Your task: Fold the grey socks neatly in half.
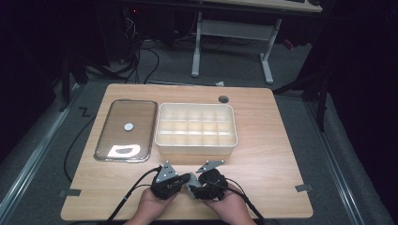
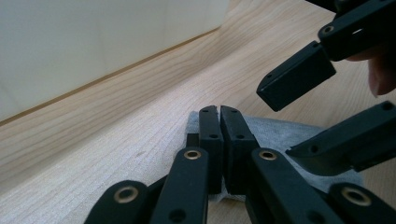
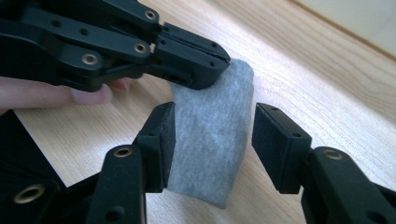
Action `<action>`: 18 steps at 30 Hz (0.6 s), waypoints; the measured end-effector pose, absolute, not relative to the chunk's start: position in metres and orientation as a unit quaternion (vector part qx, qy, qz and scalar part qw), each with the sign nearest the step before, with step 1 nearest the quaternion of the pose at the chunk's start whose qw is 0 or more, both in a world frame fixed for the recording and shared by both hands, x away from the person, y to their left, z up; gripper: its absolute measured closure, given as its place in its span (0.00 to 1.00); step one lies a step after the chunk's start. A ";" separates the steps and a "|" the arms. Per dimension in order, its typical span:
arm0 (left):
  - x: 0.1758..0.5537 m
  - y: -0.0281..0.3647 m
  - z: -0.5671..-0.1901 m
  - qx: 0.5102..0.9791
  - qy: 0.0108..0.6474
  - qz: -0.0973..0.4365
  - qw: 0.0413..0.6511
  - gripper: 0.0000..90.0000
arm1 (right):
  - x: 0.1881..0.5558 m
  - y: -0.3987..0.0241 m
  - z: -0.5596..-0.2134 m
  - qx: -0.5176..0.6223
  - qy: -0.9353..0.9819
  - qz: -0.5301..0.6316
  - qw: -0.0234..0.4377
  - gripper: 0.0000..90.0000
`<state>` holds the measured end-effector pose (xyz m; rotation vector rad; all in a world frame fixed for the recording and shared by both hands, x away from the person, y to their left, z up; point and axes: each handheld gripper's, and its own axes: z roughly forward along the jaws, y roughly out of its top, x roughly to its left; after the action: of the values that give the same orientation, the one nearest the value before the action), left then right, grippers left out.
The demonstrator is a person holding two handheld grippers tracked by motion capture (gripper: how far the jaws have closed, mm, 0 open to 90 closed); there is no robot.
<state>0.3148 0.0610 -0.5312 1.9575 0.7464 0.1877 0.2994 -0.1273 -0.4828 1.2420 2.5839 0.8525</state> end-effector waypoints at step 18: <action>0.307 0.110 -0.501 0.778 0.331 0.094 0.526 0.81 | 0.316 -0.123 -0.495 0.417 0.875 0.245 0.004 0.56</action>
<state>0.3069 0.1097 -0.5008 1.8601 0.7908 0.2246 0.3163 -0.1230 -0.4947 1.3059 2.7424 0.7683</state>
